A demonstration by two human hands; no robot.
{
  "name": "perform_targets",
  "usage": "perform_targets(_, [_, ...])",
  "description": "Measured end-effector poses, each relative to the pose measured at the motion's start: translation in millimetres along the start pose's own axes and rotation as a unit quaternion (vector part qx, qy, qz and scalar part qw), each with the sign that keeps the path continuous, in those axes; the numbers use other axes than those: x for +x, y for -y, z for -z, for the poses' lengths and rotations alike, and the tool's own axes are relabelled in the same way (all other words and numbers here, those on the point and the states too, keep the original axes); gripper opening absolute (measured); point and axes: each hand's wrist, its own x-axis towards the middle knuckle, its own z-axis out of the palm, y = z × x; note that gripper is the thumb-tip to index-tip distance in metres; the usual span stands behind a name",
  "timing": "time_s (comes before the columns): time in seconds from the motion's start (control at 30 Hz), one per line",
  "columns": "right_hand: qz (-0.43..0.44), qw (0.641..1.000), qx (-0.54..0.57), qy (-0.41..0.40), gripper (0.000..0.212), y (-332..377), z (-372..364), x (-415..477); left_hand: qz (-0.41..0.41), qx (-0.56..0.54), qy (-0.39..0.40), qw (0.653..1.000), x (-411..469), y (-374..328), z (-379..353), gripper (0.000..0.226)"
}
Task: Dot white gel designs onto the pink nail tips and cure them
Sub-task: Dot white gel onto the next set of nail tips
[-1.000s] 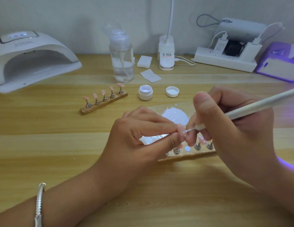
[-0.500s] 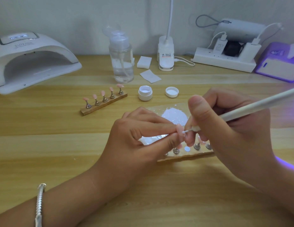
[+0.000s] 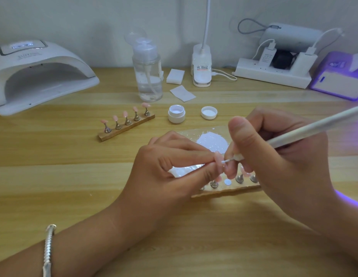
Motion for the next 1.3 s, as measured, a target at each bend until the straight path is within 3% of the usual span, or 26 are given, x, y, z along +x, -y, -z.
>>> perform_targets(0.33, [0.011,0.992,0.106,-0.073,0.044,11,9,23,0.009,0.004,-0.005,1.000,1,-2,-2,0.010])
perform_targets(0.47, [0.013,0.996,0.057,-0.065,0.043,7,20,32,0.014,-0.003,-0.007,1.000,1,-2,-2,0.010])
perform_targets(0.77, [-0.113,0.977,-0.171,0.048,0.055,-31,37,35,0.020,0.003,0.002,1.000,0,-5,0,0.006])
perform_targets(0.9, [-0.154,0.969,-0.173,0.087,0.054,-38,38,34,0.020,0.005,0.008,1.000,0,-6,1,0.006])
perform_targets(1.3, [-0.157,0.967,-0.168,0.110,0.051,-45,38,33,0.012,0.013,0.004,1.000,0,-6,1,0.006])
